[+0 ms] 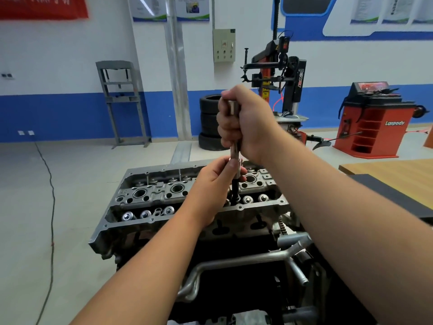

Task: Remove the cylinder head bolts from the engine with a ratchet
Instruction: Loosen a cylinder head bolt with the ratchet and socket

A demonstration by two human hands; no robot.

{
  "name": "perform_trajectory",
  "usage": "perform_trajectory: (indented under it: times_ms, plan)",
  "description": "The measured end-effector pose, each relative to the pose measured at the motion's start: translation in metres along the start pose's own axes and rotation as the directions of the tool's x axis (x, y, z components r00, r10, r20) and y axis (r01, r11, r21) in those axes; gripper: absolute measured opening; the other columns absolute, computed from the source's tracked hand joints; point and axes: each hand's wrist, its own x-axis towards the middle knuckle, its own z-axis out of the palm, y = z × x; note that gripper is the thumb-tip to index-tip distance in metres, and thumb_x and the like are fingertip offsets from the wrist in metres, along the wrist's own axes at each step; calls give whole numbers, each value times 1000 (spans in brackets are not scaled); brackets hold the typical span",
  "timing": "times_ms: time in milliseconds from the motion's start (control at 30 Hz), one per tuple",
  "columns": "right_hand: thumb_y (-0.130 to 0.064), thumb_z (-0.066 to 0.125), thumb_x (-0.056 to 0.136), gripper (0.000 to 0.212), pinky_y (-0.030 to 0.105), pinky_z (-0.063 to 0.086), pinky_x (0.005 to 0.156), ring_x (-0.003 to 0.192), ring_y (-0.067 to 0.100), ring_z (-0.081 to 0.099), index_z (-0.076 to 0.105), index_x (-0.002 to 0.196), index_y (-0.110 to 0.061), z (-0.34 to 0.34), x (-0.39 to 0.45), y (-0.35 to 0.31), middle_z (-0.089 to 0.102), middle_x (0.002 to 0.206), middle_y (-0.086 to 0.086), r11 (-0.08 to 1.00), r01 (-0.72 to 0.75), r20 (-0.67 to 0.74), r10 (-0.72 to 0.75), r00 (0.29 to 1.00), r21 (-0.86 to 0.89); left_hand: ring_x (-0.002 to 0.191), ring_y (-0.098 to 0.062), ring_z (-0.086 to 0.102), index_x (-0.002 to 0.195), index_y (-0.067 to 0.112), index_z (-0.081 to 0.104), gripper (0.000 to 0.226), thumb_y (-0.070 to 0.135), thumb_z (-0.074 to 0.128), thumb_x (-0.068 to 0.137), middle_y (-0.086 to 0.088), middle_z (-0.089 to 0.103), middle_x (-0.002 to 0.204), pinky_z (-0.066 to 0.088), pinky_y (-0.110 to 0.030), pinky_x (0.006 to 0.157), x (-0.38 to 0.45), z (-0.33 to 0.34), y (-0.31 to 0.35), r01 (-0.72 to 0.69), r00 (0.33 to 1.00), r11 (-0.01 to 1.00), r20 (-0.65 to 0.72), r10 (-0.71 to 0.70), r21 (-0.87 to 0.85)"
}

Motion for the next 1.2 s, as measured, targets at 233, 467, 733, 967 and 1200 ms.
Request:
perform_trajectory:
  times_ms: [233, 467, 733, 967, 1200]
  plan:
    - [-31, 46, 100, 36, 22, 33, 43, 42, 7, 32, 47, 68, -15, 23, -6, 25, 36, 47, -9, 943, 247, -310, -309, 899, -224, 57, 0, 49, 71, 44, 67, 33, 37, 53, 100, 19, 62, 65, 40, -26, 61, -4, 1, 4, -29, 998, 997, -47, 33, 77]
    - [-35, 44, 96, 41, 30, 21, 52, 49, 16, 20, 46, 59, -19, -8, -1, 2, 28, 48, -4, 999, -40, 64, 39, 997, 9, 100, -15, 73, 108, 30, 71, 29, 47, 48, 105, 5, 77, 106, 52, -41, 96, -1, -2, 2, 63, 998, 998, 20, -62, -30]
    - [-28, 44, 97, 33, 28, 34, 50, 49, 12, 37, 51, 67, -16, 21, -2, 20, 42, 53, -4, 944, 228, -318, -297, 900, -237, 73, -4, 60, 83, 43, 73, 26, 47, 52, 99, 15, 70, 79, 48, -38, 75, 0, -1, 0, -1, 1000, 999, -11, 1, 34]
    - [-34, 40, 96, 43, 29, 23, 51, 46, 16, 19, 43, 55, -20, -10, 2, -6, 25, 47, -5, 996, -91, 124, 93, 988, -15, 99, -12, 74, 99, 48, 73, 26, 50, 47, 97, 10, 77, 105, 52, -39, 92, 1, -1, -1, 34, 999, 997, 14, -33, -70]
    - [-47, 38, 104, 45, 21, 39, 48, 49, 7, 43, 55, 75, -17, 22, -8, 26, 48, 58, -6, 957, 203, -343, -266, 901, -208, 72, 6, 59, 97, 34, 71, 19, 47, 56, 98, 21, 69, 80, 43, -29, 75, 1, 0, -3, -26, 999, 999, -49, 24, -36]
